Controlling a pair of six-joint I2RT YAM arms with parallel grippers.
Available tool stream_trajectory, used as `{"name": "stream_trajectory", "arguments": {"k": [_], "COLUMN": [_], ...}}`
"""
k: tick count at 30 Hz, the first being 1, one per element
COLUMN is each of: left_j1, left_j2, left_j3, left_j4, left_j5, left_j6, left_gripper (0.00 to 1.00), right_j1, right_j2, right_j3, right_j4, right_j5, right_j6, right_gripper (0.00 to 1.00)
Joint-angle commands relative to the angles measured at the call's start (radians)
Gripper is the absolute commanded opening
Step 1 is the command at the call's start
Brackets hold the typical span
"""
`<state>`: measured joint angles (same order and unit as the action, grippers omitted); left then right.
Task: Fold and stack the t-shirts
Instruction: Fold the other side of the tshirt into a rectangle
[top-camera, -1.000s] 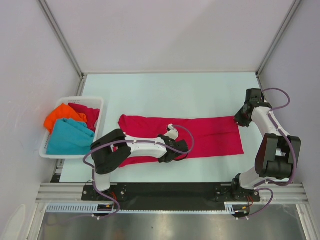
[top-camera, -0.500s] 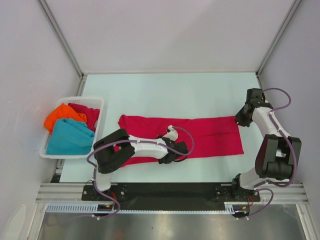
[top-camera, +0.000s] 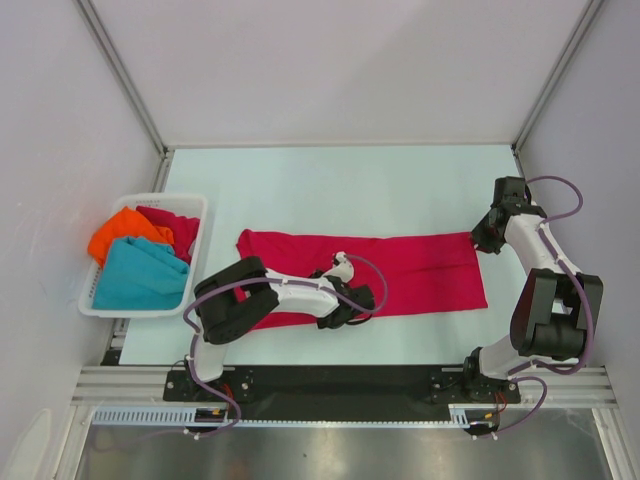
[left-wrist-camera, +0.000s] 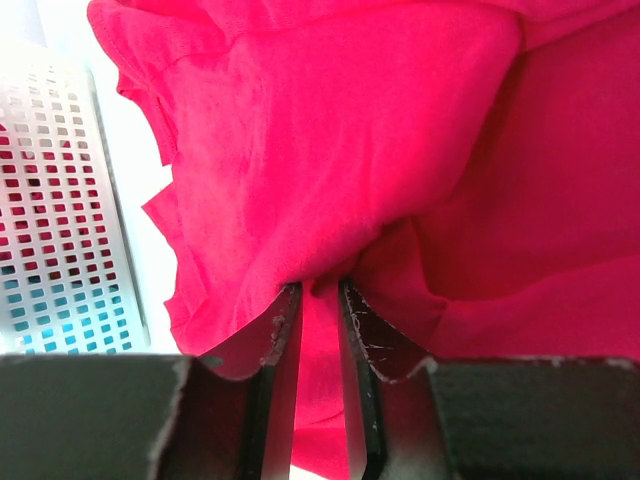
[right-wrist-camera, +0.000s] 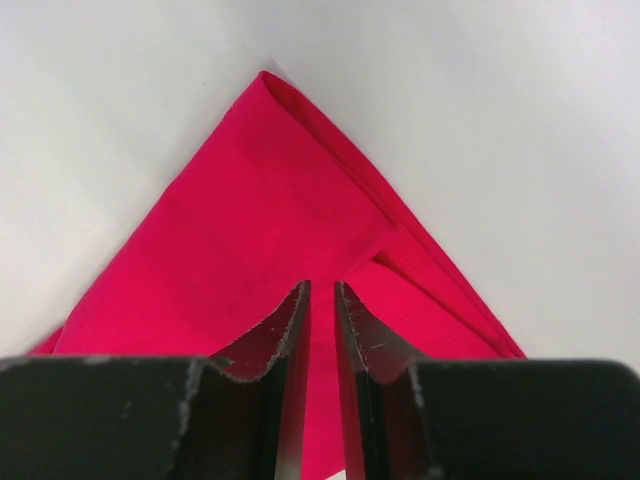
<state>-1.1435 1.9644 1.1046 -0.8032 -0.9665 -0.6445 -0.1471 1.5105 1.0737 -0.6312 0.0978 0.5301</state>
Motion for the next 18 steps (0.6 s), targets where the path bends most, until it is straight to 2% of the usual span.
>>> {"name": "stream_trajectory", "arguments": {"k": [1,9,12,18], "left_j1": [0.014,0.021,0.021,0.021], "left_j2": [0.008,0.001,-0.001,-0.01], "left_j3": [0.02,0.024,0.026,0.037], "left_j4": [-0.01,-0.01,-0.01,-0.005], "left_j5": [-0.046,-0.048,-0.041,-0.011], "left_j6": [0.009,0.008,0.006,0.016], "left_gripper": [0.25,0.25,0.22,0.01], "right_j1": [-0.006,-0.008,-0.008,-0.008], "right_j2": [-0.033,-0.038,-0.036,-0.039], "right_j3": [0.011,0.014,0.012,0.012], "right_j4": [-0.004,-0.002,-0.002,-0.001], "right_j5": [0.011,0.011,0.008,0.008], "right_j6": [-0.018,-0.018,-0.018,-0.016], "right_gripper": [0.2,0.2,0.2,0.2]}}
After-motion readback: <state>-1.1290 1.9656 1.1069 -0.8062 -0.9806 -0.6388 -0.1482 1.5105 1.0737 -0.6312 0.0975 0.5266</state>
